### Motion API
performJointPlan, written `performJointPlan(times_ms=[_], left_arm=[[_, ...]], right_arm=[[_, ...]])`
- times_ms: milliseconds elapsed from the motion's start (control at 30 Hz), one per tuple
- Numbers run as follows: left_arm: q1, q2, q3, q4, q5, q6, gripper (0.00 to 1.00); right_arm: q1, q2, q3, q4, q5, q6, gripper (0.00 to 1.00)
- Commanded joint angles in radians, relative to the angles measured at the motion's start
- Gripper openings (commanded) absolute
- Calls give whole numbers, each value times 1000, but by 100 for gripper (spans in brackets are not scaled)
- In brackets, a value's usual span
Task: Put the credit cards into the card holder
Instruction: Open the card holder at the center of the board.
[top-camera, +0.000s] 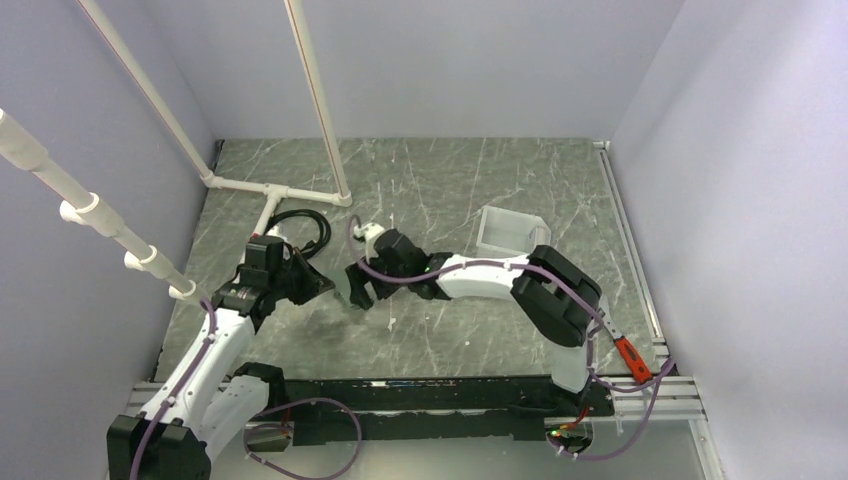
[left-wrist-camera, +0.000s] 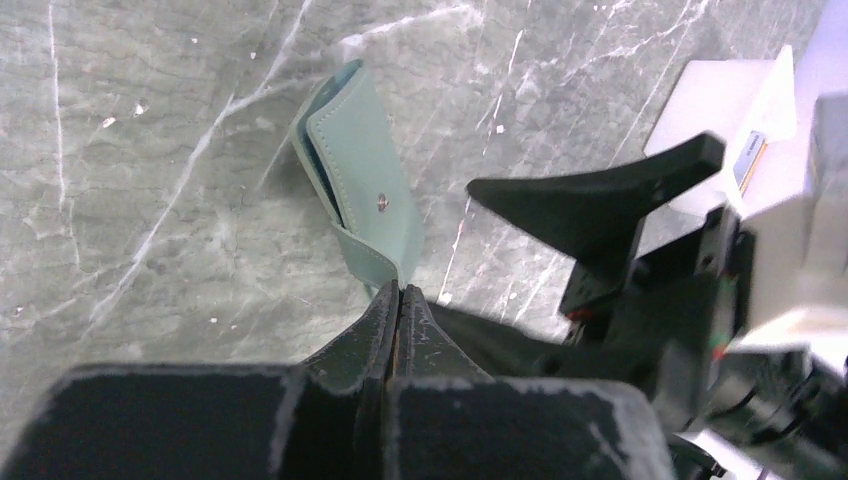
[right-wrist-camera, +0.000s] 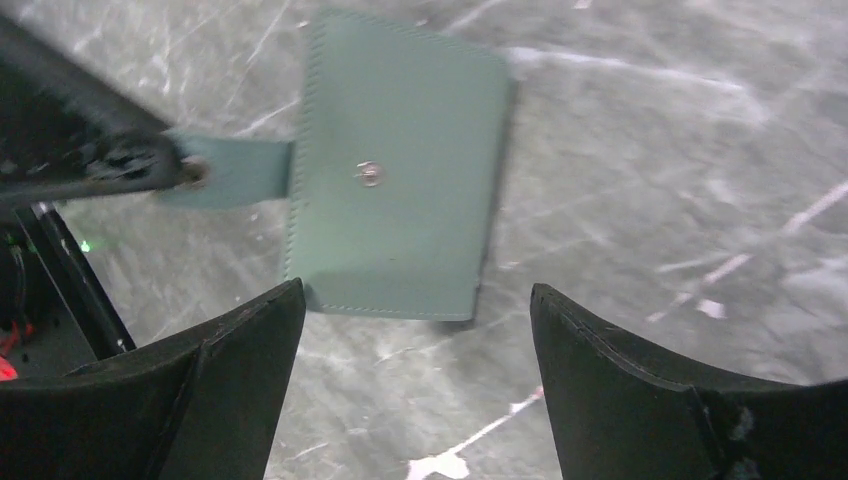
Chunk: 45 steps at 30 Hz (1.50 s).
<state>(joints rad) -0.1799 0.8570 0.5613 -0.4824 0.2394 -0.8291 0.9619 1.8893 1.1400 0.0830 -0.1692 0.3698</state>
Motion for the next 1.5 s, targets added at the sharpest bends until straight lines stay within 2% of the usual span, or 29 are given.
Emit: performJointPlan(times_ms=[0, 100, 200, 300, 333, 433, 500, 567, 633, 667, 800, 1000, 1267, 1467], left_arm=[[3, -14, 57, 22, 32, 25, 0], [3, -23, 59, 9, 24, 27, 0], [3, -32, 50, 5, 29, 25, 0], [3, -39, 51, -10, 26, 33, 0], [3, -41, 53, -17, 19, 37, 0], [3, -45, 61, -41, 0, 49, 0], [3, -48, 63, -56, -13, 54, 0], [3, -52, 60, -63, -19, 59, 0], [3, -57, 54, -66, -22, 61, 0], [3, -60, 50, -64, -21, 60, 0], [3, -61, 45, -65, -17, 63, 0], [3, -56, 51, -90, -25, 84, 0], [3, -69, 41, -94, -27, 83, 0], [3, -79, 41, -102, -30, 86, 0]], right_arm=[[91, -24, 49, -11, 108, -163, 85], [107, 8, 92, -39, 147, -151, 79], [106, 18, 104, -44, 184, -122, 62], [104, -25, 48, 24, 182, -92, 59], [94, -33, 31, 43, 176, -73, 53], [47, -37, 10, 65, 124, 2, 20], [17, -36, -2, 81, 73, 33, 16], [2, -42, -38, 134, 16, 52, 21], [-4, -48, -56, 163, -23, 61, 38], [-7, -47, -57, 172, -46, 61, 43], [-9, -41, -50, 196, -86, 64, 55], [-9, -24, -6, 178, -89, 64, 62], [2, 6, 30, 152, -93, 23, 66], [44, 36, 93, 83, -24, -43, 66]])
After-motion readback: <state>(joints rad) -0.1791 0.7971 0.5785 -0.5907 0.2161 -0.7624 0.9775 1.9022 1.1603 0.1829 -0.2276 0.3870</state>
